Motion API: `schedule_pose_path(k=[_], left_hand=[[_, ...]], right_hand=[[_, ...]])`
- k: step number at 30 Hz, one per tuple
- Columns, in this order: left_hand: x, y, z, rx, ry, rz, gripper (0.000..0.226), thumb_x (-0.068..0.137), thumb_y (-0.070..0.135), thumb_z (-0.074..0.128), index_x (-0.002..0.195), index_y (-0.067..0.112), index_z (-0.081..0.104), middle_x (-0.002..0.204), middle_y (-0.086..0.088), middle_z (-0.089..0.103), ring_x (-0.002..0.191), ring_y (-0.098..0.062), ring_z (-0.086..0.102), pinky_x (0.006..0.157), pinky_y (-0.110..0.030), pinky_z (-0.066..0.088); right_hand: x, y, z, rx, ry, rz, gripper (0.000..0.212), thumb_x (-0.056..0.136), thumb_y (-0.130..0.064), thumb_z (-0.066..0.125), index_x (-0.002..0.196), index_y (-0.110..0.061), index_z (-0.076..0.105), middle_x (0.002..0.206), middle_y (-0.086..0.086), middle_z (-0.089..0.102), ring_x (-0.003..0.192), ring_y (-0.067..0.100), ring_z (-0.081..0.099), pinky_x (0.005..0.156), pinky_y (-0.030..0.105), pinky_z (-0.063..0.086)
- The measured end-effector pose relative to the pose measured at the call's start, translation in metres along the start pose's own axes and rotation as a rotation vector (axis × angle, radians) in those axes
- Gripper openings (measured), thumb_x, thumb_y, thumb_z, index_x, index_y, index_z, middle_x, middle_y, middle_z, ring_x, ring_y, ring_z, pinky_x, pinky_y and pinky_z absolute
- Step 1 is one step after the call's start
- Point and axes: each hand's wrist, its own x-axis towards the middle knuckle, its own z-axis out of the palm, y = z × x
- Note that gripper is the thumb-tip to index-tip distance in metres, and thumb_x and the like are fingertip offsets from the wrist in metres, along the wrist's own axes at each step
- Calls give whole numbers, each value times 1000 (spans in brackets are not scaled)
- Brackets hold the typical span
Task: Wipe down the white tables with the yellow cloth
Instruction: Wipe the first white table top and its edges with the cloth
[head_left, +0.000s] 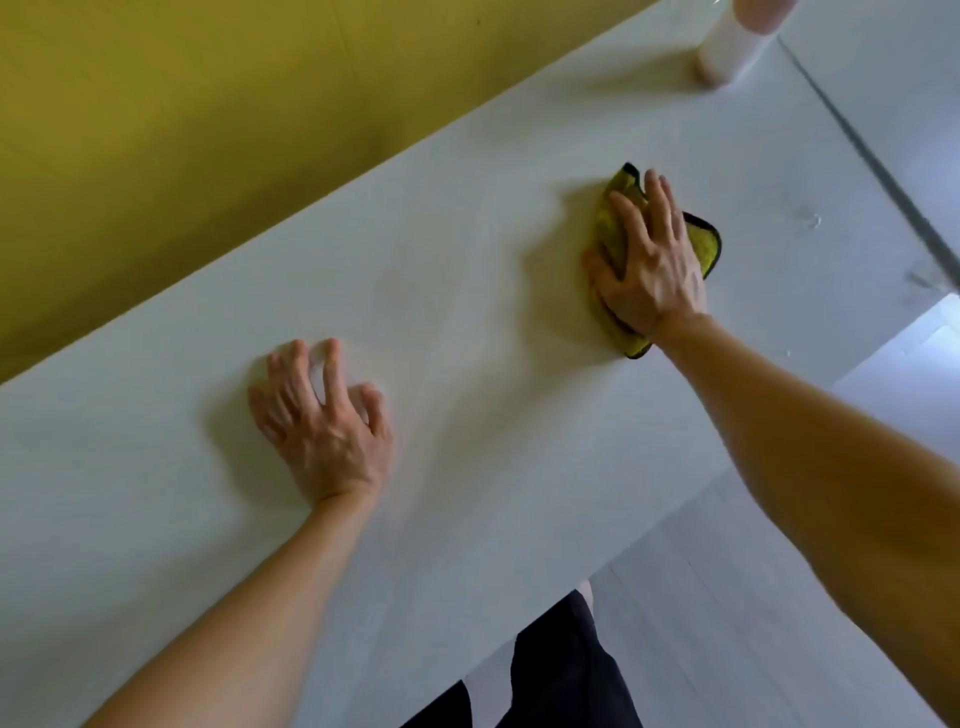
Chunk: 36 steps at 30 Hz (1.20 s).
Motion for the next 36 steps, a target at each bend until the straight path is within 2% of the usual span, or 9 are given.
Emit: schedule_pose_path(k=[4,8,11,16,20,24,28,33,36], left_hand=[[-1,-2,-2,-10,-7,-3,54,102,35,58,154,21,57,166,-15,45,160,-41,34,130,-64,20],[3,-3,-6,-96,-12,194,48,104,29,60,151,19,62,164,-14,49,157,-38,40,127,-66,25],[3,-2,-6,-155,-53,408,49,104,30,61,152,22,64,163,-13,51,154,-38,45,126,-65,28],[3,-1,-3,-156,-72,457,46,106,41,60,149,28,67,164,-13,51,154,-39,45,128,-63,25],[5,0,-4,-163,-53,453,44,104,36,63,147,28,69,163,-12,53,154,-37,45,128,-63,26],[5,-1,-6,-155,-47,453,45,104,36,62,147,28,69,163,-12,53,152,-38,46,127,-63,28],[4,-2,-5,-155,-45,466,45,105,37,61,148,27,68,163,-12,53,152,-38,47,127,-62,29],[4,-2,-4,-141,-23,481,44,107,38,58,149,28,67,163,-12,52,151,-38,47,126,-62,29],[5,-2,-5,-122,-28,487,45,108,39,55,150,27,66,163,-14,51,152,-39,45,127,-62,27]], right_hand=[[-50,-69,21,78,75,40,70,103,-44,61,165,-17,44,180,15,22,166,36,19,135,53,17],[-154,-147,34,166,-170,-524,52,114,-37,53,163,-21,50,179,22,19,167,39,15,134,59,17],[-148,-95,23,140,-242,-802,46,112,-28,53,154,-11,60,176,20,28,165,40,24,132,61,23],[-84,51,-18,-16,44,-31,52,109,-38,54,153,-12,57,174,18,34,161,42,32,126,63,32],[-104,-8,2,33,121,266,65,101,-56,59,151,-16,57,178,15,27,166,36,20,133,59,20],[-197,-121,26,164,-137,-332,56,106,-51,65,145,-10,66,177,17,29,167,38,18,131,62,23],[-196,-61,14,152,-262,-750,47,107,-27,64,152,-10,62,175,17,32,165,37,25,131,60,27],[-132,63,-20,0,81,-81,45,112,-34,59,152,-15,60,174,13,37,163,35,33,128,60,32],[-130,54,-11,-2,181,210,51,110,-35,53,159,-20,51,177,11,33,165,32,27,132,55,26]])
